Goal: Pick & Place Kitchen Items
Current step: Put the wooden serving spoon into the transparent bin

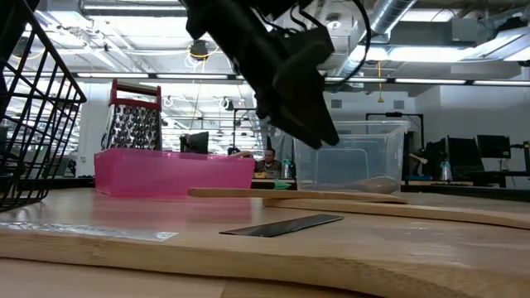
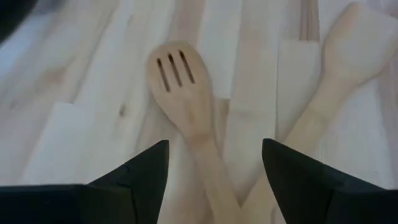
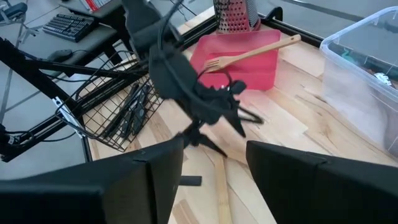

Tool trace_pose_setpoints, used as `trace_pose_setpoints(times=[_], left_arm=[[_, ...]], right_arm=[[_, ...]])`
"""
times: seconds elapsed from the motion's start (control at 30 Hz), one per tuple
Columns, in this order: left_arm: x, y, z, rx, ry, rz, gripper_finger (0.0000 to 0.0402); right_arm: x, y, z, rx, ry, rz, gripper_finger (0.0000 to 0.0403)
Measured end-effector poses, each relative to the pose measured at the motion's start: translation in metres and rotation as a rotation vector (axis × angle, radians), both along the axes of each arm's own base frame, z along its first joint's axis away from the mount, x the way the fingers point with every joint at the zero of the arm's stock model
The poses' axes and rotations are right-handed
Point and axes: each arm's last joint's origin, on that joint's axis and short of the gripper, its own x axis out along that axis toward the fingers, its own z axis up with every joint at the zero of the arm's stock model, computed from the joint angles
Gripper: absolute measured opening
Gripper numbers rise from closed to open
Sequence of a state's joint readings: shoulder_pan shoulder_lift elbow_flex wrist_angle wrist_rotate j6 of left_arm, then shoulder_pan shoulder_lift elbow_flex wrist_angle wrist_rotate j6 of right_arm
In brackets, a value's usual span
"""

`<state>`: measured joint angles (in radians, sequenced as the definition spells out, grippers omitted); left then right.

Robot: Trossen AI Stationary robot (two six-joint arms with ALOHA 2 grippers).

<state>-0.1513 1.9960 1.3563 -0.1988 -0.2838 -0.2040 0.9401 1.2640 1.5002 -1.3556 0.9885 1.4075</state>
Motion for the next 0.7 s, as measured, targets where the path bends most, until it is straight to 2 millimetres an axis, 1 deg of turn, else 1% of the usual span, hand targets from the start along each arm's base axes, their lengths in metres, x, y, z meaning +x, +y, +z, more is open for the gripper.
trace_pose_setpoints(times=[0.1, 0.2, 0.27, 0.37, 0.53, 0.6, 0.7], left_arm=[[0.003, -0.007, -0.012, 0.001, 0.004, -0.002, 0.0237], [0.004, -0.011, -0.023, 0.044, 0.02, 0.022, 0.0237], [0.005, -0.011, -0.03, 0.07, 0.035, 0.044, 0.0237], [0.007, -0.01, -0.036, 0.072, 0.029, 0.056, 0.0237], [0.008, -0.01, -0.054, 0.075, 0.07, 0.064, 0.0234], [0.008, -0.01, -0.058, 0.055, 0.078, 0.063, 0.0223], [0.01, -0.01, -0.064, 0.03, 0.085, 0.052, 0.019]], right_arm=[[0.0, 0.0, 0.0, 0.0, 0.0, 0.0, 0.0187], [0.0, 0.0, 0.0, 0.0, 0.0, 0.0, 0.0184], [0.0, 0.0, 0.0, 0.0, 0.0, 0.0, 0.0182], [0.0, 0.0, 0.0, 0.001, 0.0, 0.0, 0.0181], [0.0, 0.0, 0.0, 0.002, -0.001, 0.0, 0.0181], [0.0, 0.0, 0.0, 0.004, -0.003, 0.0, 0.0182], [0.0, 0.0, 0.0, 0.005, -0.003, 0.0, 0.0183]])
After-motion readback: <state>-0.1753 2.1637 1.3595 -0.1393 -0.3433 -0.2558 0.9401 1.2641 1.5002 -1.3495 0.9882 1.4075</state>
